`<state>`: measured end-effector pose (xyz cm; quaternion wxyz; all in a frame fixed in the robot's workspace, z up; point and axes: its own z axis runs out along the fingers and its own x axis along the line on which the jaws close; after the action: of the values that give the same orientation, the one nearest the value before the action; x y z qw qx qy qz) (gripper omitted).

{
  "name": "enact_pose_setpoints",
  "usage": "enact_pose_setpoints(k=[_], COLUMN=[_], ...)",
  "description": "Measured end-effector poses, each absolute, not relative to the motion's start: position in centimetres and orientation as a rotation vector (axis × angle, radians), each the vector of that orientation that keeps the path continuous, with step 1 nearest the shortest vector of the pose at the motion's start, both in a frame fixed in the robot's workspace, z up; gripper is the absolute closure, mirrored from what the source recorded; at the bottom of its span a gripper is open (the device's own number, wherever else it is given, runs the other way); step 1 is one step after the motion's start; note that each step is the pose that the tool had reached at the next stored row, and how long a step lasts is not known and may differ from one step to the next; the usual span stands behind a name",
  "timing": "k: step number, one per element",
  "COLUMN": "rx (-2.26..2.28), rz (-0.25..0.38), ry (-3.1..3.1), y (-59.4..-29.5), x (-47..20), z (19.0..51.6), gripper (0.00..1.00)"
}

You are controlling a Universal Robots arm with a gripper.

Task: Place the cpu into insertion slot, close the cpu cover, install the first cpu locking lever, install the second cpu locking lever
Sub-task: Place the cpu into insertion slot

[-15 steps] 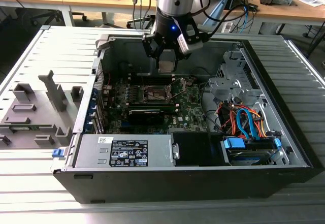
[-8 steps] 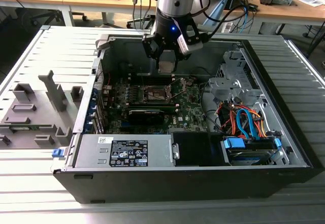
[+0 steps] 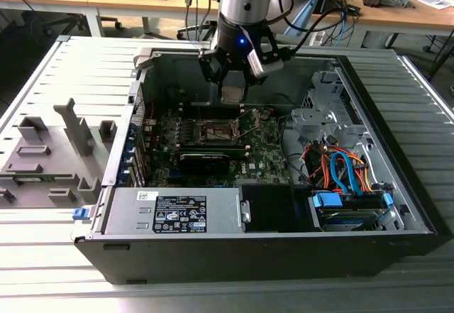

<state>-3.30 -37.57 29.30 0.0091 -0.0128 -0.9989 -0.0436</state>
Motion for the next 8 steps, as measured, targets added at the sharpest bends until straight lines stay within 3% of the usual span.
enact_pose_setpoints(k=[8], rx=[-0.040], rz=[-0.136], ry=[-3.120], y=[-37.67], x=[-3.30], z=[29.11], gripper=[0.46])
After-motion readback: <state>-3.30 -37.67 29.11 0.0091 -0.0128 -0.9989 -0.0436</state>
